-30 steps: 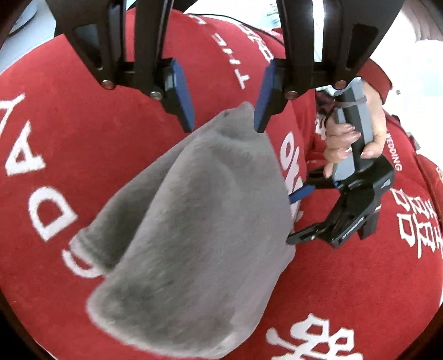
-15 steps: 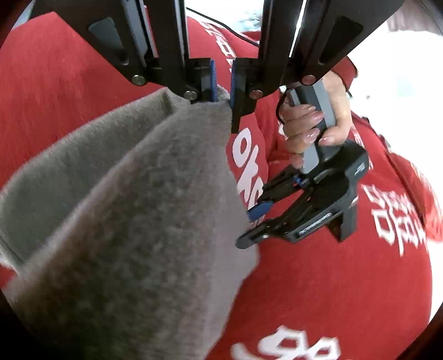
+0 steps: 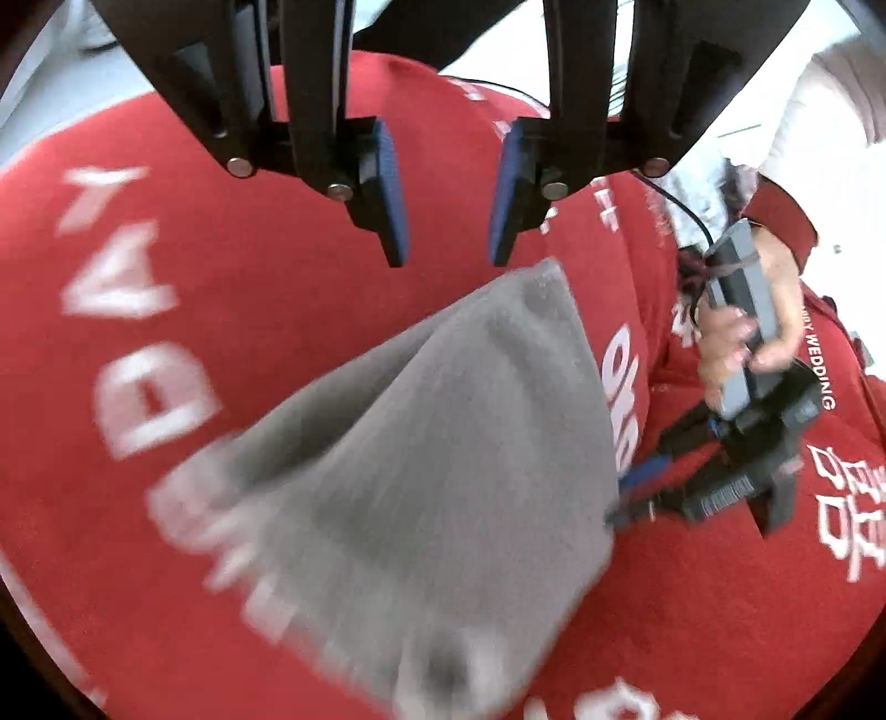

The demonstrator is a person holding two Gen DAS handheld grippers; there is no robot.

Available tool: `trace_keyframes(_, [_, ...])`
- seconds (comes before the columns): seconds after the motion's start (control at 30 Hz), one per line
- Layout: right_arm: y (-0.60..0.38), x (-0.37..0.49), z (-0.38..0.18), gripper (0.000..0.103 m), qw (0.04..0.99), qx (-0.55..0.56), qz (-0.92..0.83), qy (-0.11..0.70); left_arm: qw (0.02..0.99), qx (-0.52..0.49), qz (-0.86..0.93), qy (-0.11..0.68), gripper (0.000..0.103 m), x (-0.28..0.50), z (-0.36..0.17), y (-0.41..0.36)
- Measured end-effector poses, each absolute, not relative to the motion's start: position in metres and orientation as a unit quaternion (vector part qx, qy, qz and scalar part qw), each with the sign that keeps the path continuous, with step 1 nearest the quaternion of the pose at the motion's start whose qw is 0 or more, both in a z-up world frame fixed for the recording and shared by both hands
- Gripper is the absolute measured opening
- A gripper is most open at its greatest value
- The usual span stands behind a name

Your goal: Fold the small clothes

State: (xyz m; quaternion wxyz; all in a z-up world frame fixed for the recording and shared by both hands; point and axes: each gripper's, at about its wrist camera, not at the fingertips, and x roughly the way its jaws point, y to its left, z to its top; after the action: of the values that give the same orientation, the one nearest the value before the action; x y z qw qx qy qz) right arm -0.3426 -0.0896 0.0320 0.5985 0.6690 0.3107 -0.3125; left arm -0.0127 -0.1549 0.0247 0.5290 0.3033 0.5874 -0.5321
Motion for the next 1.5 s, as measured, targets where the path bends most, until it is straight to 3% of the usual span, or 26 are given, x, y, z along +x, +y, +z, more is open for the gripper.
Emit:
trace_keyframes(0.03, [-0.096,-0.352,0.039,0.036,0.6,0.661,-0.329,0.308,0.535,0.309,-0.53,0.58,0.046,-0.013,0.029,-0.153])
trace_keyframes(0.07, [-0.108,-0.368,0.048,0.038,0.599,0.646,-0.361,0.305,0.542,0.312,-0.527,0.575,0.071,-0.013,0.033,-0.151])
trace_keyframes(0.1, [-0.122,-0.377,0.053,0.042,0.599,0.641,-0.377,0.297,0.556,0.311,-0.524,0.565,0.077,-0.013,0.04,-0.147])
trace_keyframes(0.33, [-0.206,-0.34,0.024,0.043,0.601,0.667,-0.351,0.265,0.552,0.319,-0.537,0.552,0.077,-0.038,0.051,-0.143])
trace_keyframes(0.37, [-0.215,-0.339,0.021,0.036,0.604,0.667,-0.342,0.271,0.553,0.325,-0.538,0.547,0.077,-0.044,0.052,-0.143])
trace_keyframes(0.4, [-0.222,-0.328,0.018,0.017,0.61,0.655,-0.339,0.289,0.554,0.329,-0.539,0.543,0.077,-0.049,0.051,-0.142])
trace_keyframes(0.5, [-0.226,-0.311,0.017,0.01,0.616,0.616,-0.351,0.343,0.548,0.347,-0.537,0.539,0.077,-0.065,0.042,-0.136])
trace_keyframes(0.6, [-0.216,-0.31,0.005,0.01,0.62,0.576,-0.361,0.392,0.542,0.376,-0.522,0.54,0.078,-0.074,0.022,-0.12])
trace_keyframes(0.7, [-0.214,-0.315,0.005,0.01,0.62,0.581,-0.361,0.385,0.544,0.361,-0.516,0.555,0.08,-0.071,0.019,-0.107])
trace_keyframes(0.8, [-0.209,-0.323,0.016,0.019,0.619,0.575,-0.364,0.392,0.549,0.357,-0.506,0.561,0.08,-0.068,0.023,-0.102])
trace_keyframes(1.17, [-0.166,-0.305,0.053,0.019,0.664,0.566,-0.299,0.386,0.552,0.374,-0.475,0.575,0.08,-0.073,0.028,-0.077])
trace_keyframes(1.4, [-0.166,-0.29,-0.002,0.011,0.613,0.547,-0.318,0.474,0.55,0.388,-0.447,0.589,0.08,-0.084,0.019,-0.063])
trace_keyframes(1.5, [-0.166,-0.296,-0.001,0.008,0.62,0.543,-0.318,0.469,0.551,0.39,-0.438,0.593,0.08,-0.086,0.016,-0.061])
